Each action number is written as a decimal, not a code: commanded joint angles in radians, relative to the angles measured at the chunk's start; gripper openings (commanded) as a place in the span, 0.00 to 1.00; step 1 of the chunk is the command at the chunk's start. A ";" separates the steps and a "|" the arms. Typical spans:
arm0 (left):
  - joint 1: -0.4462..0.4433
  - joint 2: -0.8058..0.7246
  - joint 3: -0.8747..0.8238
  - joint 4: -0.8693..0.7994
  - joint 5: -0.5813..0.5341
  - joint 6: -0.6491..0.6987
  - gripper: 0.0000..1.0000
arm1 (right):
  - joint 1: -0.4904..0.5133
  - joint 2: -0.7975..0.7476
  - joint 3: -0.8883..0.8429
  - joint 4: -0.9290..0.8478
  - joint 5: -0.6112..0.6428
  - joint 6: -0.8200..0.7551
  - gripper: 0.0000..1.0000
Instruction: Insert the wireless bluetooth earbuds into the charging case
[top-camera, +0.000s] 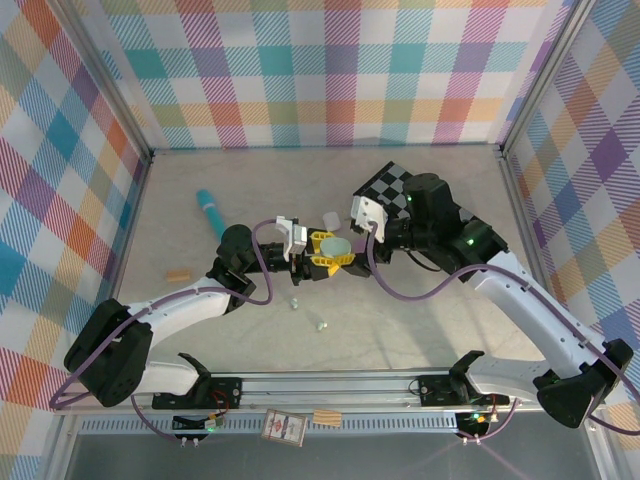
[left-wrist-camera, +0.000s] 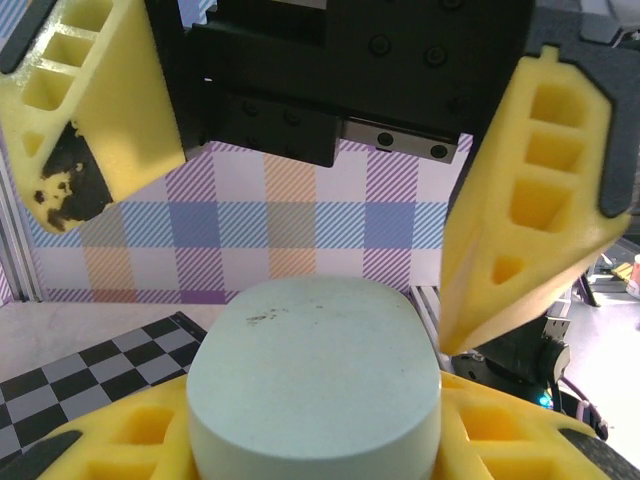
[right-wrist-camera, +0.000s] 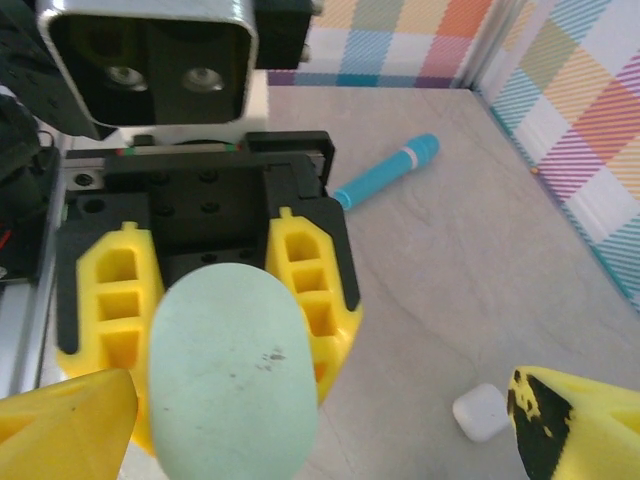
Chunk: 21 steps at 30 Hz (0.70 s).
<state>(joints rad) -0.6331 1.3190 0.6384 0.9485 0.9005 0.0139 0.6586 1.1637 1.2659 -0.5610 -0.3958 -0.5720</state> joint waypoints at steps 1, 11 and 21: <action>-0.003 -0.020 0.010 0.045 0.031 -0.010 0.40 | 0.006 -0.007 -0.001 0.034 0.072 0.026 0.95; -0.002 -0.018 0.009 0.047 0.044 -0.009 0.40 | -0.039 -0.032 0.010 0.092 0.118 0.184 0.93; -0.002 -0.030 0.010 0.049 0.051 -0.014 0.40 | -0.064 -0.019 0.016 0.107 0.090 0.186 0.91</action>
<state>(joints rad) -0.6319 1.3190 0.6384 0.9417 0.9009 0.0101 0.6003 1.1378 1.2701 -0.4858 -0.3065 -0.3744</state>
